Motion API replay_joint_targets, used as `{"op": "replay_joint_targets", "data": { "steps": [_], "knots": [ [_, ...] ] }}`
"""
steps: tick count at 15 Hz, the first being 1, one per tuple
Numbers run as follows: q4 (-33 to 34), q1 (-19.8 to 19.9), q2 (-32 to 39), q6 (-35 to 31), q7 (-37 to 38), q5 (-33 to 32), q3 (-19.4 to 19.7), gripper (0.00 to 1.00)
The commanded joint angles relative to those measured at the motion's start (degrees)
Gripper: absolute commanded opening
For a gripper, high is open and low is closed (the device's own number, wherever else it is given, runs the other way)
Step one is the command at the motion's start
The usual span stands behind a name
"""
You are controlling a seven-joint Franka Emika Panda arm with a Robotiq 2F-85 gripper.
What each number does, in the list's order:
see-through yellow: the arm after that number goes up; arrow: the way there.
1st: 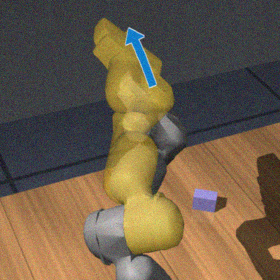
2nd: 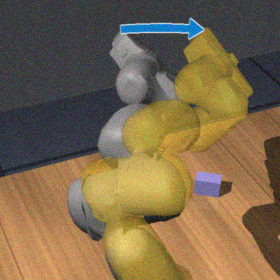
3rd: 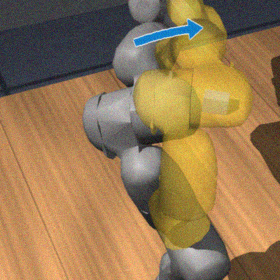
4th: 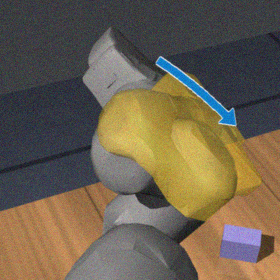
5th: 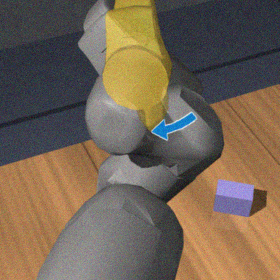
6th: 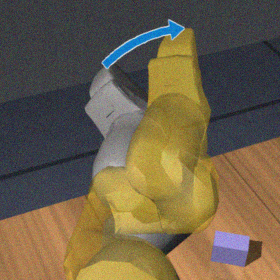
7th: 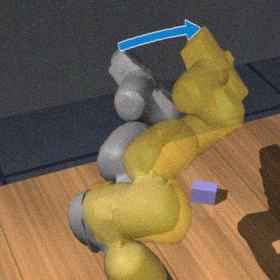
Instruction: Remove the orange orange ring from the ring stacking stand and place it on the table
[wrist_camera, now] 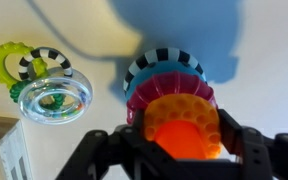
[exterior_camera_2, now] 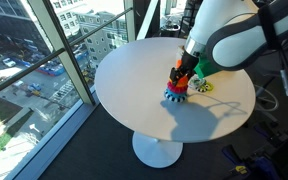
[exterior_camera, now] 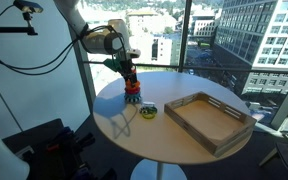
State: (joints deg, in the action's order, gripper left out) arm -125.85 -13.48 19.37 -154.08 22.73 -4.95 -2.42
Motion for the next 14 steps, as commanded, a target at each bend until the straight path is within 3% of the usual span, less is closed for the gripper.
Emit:
{"op": "replay_joint_targets", "data": {
  "steps": [1,14],
  "knots": [
    [0.3,-0.1,-2.5,2.8,0.1,1.7,-0.3,0.46],
    [0.4,1.2,-9.0,10.1,-0.7,6.0,-2.0,0.46]
  ]
}}
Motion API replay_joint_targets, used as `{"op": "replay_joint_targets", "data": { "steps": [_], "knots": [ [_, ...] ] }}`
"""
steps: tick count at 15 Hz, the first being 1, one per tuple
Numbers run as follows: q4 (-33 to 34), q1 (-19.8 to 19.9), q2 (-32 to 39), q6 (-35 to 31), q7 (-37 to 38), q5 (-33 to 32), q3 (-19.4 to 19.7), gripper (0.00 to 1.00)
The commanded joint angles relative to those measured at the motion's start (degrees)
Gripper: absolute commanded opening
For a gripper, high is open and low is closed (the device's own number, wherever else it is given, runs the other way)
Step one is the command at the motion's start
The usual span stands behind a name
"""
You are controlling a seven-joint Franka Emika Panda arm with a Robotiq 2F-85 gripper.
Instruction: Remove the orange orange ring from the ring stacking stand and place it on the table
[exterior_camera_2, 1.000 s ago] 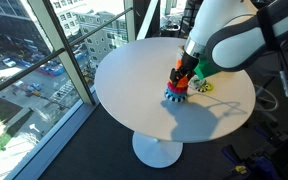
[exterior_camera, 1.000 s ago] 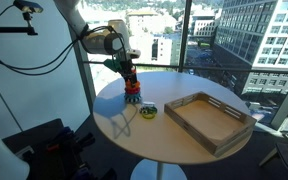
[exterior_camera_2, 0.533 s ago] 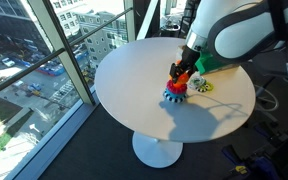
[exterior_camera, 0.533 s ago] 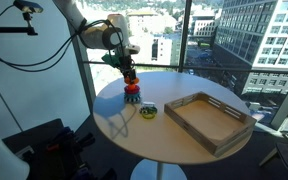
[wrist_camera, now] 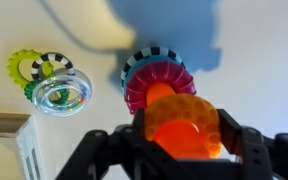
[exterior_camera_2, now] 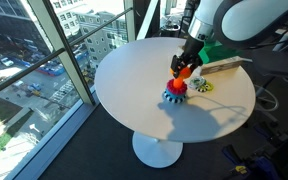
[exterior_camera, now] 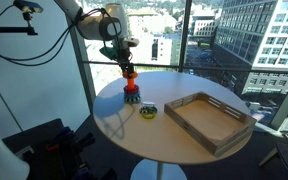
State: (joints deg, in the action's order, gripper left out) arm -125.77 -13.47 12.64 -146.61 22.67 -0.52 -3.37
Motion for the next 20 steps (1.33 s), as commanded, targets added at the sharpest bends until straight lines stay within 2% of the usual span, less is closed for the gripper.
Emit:
{"op": "replay_joint_targets", "data": {
  "steps": [1,10,20],
  "knots": [
    [0.3,1.2,-2.8,2.8,-0.6,1.9,-1.1,0.46],
    [-0.2,1.6,-6.5,2.8,-0.3,3.6,-1.5,0.46],
    [0.0,2.4,-7.1,2.9,-0.4,4.1,-1.7,0.46]
  ]
}}
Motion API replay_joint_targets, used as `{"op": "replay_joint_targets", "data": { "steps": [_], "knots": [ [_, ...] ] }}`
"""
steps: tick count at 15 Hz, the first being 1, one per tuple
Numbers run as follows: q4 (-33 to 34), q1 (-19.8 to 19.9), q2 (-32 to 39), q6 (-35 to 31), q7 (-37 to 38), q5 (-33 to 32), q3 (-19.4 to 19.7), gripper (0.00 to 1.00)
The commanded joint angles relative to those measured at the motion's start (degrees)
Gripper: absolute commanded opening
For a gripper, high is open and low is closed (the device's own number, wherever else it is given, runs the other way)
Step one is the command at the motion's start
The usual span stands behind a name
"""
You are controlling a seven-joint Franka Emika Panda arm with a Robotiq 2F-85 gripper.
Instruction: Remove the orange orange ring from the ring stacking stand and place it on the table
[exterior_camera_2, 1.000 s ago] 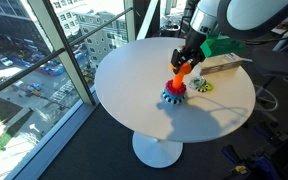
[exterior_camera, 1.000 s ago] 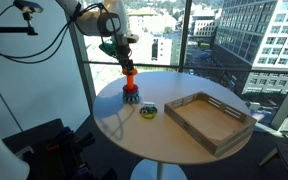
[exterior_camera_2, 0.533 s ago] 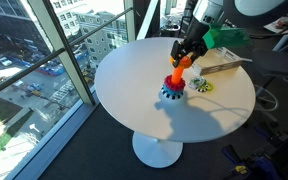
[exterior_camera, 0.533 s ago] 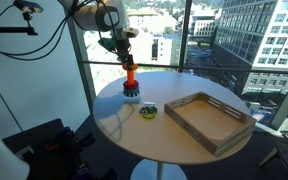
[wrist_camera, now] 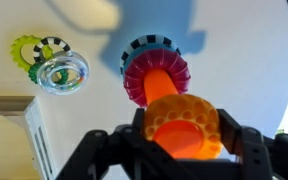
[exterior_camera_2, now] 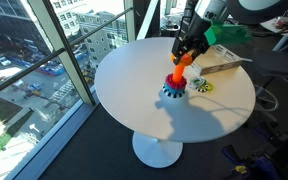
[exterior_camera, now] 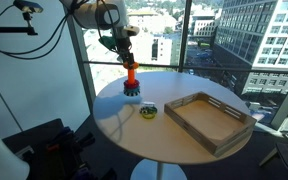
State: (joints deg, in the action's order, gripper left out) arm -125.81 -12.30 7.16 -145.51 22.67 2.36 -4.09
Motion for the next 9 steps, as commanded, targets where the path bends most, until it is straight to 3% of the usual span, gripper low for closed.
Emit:
{"op": "replay_joint_targets", "data": {
  "steps": [1,9],
  "knots": [
    [0.1,1.3,-1.7,1.8,-0.5,1.3,-1.0,0.46],
    [0.0,1.4,-1.9,1.7,-0.4,1.3,-1.1,0.46]
  ]
}}
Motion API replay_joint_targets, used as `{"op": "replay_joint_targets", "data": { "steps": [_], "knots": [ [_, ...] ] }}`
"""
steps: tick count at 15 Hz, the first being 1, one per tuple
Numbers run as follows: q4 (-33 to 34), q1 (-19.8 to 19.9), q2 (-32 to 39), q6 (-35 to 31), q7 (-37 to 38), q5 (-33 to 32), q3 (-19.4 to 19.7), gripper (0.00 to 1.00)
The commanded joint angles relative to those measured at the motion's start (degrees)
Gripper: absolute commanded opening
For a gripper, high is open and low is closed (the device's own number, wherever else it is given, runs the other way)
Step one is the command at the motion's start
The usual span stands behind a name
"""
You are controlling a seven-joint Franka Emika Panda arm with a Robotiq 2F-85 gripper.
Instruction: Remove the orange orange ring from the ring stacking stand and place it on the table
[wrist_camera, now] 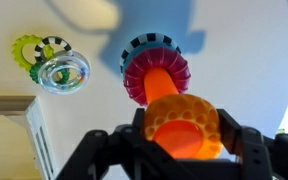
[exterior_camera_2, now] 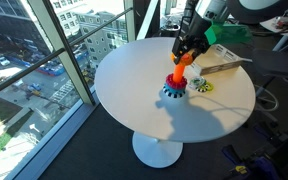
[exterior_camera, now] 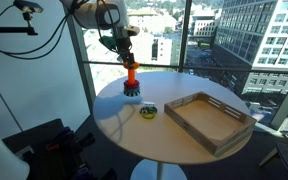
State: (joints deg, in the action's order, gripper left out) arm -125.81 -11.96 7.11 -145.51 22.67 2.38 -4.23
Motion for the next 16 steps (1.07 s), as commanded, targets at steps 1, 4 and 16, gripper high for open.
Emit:
{"op": "replay_joint_targets", "data": {
  "steps": [1,4,16],
  "knots": [
    [0.0,1.1,-1.9,1.7,-0.4,1.3,-1.0,0.46],
    [-0.1,1.1,-2.2,1.8,-0.6,1.5,-1.1,0.46],
    [0.1,1.2,-3.0,2.4,-0.7,2.1,-1.3,0.67]
  ]
}}
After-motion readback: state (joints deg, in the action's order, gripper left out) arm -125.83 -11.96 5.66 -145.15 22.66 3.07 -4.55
